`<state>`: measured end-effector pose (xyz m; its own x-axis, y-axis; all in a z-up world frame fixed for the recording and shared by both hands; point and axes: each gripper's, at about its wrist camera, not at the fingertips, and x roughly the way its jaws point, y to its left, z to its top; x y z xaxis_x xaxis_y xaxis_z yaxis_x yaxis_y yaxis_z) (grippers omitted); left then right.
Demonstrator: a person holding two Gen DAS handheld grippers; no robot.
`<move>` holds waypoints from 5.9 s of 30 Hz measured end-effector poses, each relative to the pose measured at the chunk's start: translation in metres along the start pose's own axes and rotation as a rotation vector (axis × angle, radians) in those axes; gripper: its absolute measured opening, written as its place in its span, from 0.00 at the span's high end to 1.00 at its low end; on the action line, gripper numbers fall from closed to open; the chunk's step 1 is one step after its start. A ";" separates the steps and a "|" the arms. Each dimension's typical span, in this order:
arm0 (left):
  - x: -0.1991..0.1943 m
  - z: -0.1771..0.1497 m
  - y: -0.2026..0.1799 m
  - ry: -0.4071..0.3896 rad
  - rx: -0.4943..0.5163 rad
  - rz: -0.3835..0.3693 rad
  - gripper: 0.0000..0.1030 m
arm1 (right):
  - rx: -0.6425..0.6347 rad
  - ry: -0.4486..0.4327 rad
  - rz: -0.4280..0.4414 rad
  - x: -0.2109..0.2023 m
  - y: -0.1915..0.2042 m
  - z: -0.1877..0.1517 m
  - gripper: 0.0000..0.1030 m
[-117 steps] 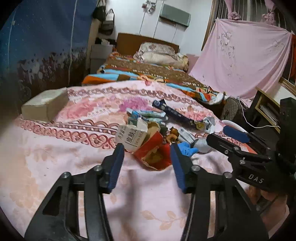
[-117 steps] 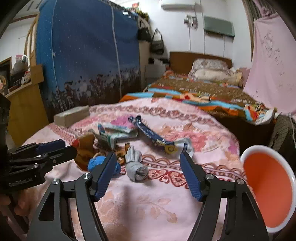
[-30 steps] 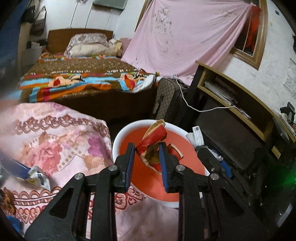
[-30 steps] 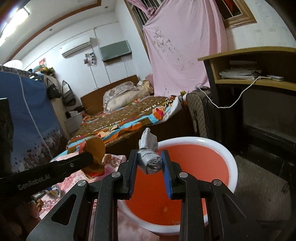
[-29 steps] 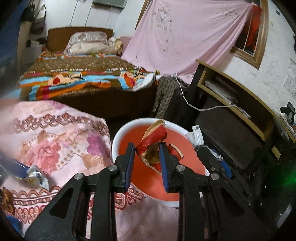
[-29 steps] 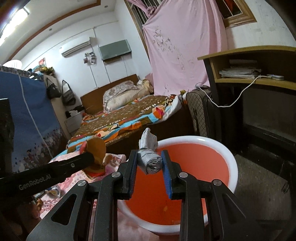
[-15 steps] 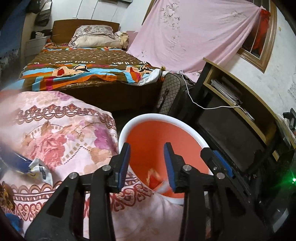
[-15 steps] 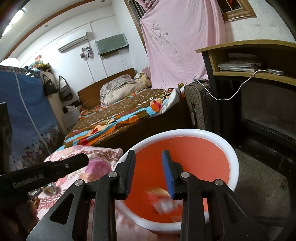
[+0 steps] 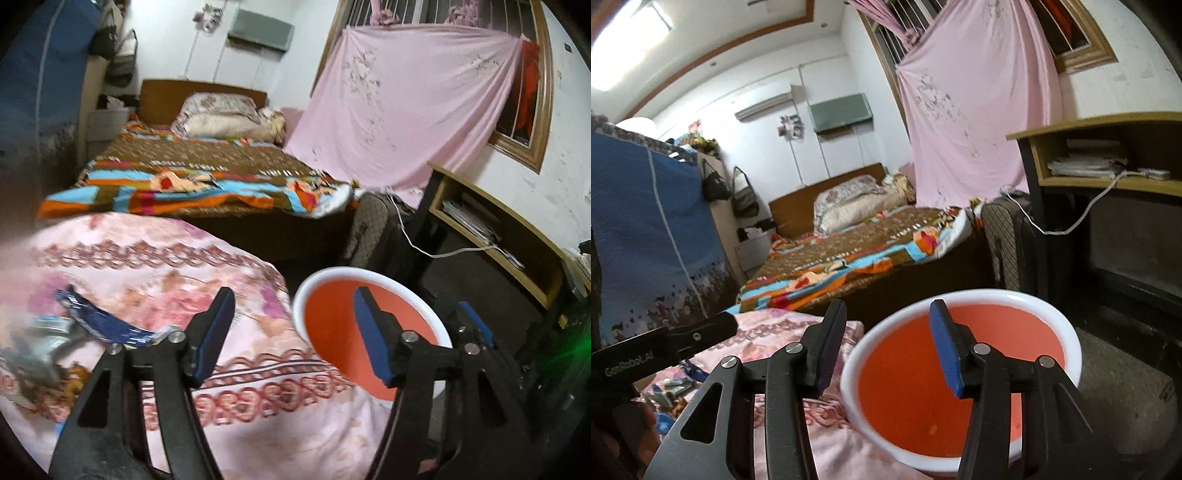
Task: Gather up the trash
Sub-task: 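Move both open tools back over the remaining trash on the quilt, then close the right tool on the blue clay lump, then grasp the white paper with the left tool while the right tool lifts the blue lump, then carry both items over the orange basin and open both tools to drop them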
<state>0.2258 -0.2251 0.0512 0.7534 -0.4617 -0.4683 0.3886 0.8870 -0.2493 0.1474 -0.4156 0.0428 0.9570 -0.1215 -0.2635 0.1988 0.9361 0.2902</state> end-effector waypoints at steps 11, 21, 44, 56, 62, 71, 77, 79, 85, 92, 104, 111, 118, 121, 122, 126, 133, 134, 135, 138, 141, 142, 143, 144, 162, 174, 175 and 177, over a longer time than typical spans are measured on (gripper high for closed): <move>-0.054 -0.006 0.036 -0.164 -0.001 0.129 0.24 | -0.042 -0.093 0.056 -0.014 0.024 0.003 0.28; -0.096 -0.022 0.069 -0.294 -0.021 0.261 0.11 | -0.126 -0.138 0.159 -0.022 0.057 -0.005 0.00; -0.165 -0.052 0.141 -0.301 -0.019 0.428 0.11 | -0.313 -0.115 0.433 -0.039 0.151 -0.034 0.00; -0.161 -0.058 0.162 -0.210 -0.058 0.401 0.11 | -0.405 0.168 0.537 -0.007 0.183 -0.058 0.00; -0.146 -0.059 0.170 -0.113 -0.073 0.364 0.17 | -0.420 0.281 0.540 0.005 0.189 -0.068 0.01; -0.124 -0.063 0.187 0.026 -0.138 0.280 0.42 | -0.478 0.424 0.561 0.017 0.203 -0.082 0.23; -0.113 -0.064 0.190 0.082 -0.149 0.239 0.50 | -0.496 0.517 0.595 0.028 0.210 -0.091 0.43; -0.107 -0.063 0.190 0.104 -0.143 0.226 0.53 | -0.487 0.541 0.616 0.030 0.211 -0.093 0.49; -0.095 -0.062 0.188 0.156 -0.119 0.218 0.58 | -0.484 0.587 0.656 0.031 0.215 -0.098 0.61; -0.086 -0.059 0.188 0.185 -0.107 0.221 0.63 | -0.442 0.615 0.672 0.035 0.211 -0.097 0.62; -0.072 -0.061 0.185 0.240 -0.088 0.235 1.00 | -0.440 0.597 0.668 0.032 0.210 -0.096 0.62; -0.080 -0.062 0.181 0.194 -0.079 0.244 1.00 | -0.447 0.543 0.646 0.024 0.209 -0.092 0.63; -0.097 -0.059 0.172 0.096 -0.047 0.265 1.00 | -0.439 0.428 0.599 0.011 0.202 -0.082 0.63; -0.109 -0.057 0.163 0.030 -0.009 0.296 1.00 | -0.427 0.368 0.596 0.003 0.198 -0.077 0.63; -0.113 -0.056 0.160 0.006 0.004 0.305 1.00 | -0.422 0.353 0.596 0.002 0.197 -0.075 0.63; -0.128 -0.050 0.142 -0.097 0.076 0.331 1.00 | -0.392 0.259 0.601 -0.007 0.190 -0.064 0.63; -0.139 -0.033 0.111 -0.244 0.163 0.297 1.00 | -0.367 0.029 0.547 -0.031 0.172 -0.042 0.62; -0.139 -0.033 0.108 -0.256 0.171 0.290 1.00 | -0.359 -0.008 0.531 -0.034 0.167 -0.038 0.62; -0.139 -0.031 0.104 -0.271 0.182 0.280 1.00 | -0.353 -0.032 0.519 -0.036 0.163 -0.035 0.62; -0.139 -0.026 0.089 -0.307 0.218 0.247 1.00 | -0.339 -0.121 0.459 -0.042 0.150 -0.027 0.62; -0.133 -0.021 0.072 -0.335 0.255 0.207 1.00 | -0.331 -0.190 0.402 -0.048 0.139 -0.020 0.62; -0.131 -0.019 0.067 -0.342 0.266 0.193 1.00 | -0.324 -0.209 0.386 -0.049 0.136 -0.018 0.62; -0.130 -0.017 0.062 -0.350 0.278 0.180 1.00 | -0.317 -0.226 0.370 -0.050 0.131 -0.016 0.62; -0.129 -0.017 0.058 -0.356 0.286 0.171 1.00 | -0.309 -0.241 0.353 -0.050 0.127 -0.013 0.62; -0.074 -0.004 -0.022 -0.300 0.395 -0.058 1.00 | -0.130 -0.200 0.054 -0.028 0.050 0.006 0.62; -0.007 -0.001 -0.038 -0.081 0.301 -0.152 1.00 | -0.032 -0.049 -0.044 0.000 0.012 -0.001 0.62; -0.003 -0.001 -0.035 -0.062 0.282 -0.154 1.00 | -0.023 -0.035 -0.042 0.001 0.010 -0.003 0.62; 0.004 -0.003 -0.031 -0.035 0.254 -0.146 1.00 | -0.005 0.000 -0.033 0.007 0.006 -0.005 0.61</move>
<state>0.2152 -0.2543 0.0548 0.6959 -0.5877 -0.4128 0.6111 0.7865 -0.0895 0.1539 -0.4091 0.0382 0.9498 -0.1524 -0.2732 0.2293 0.9331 0.2769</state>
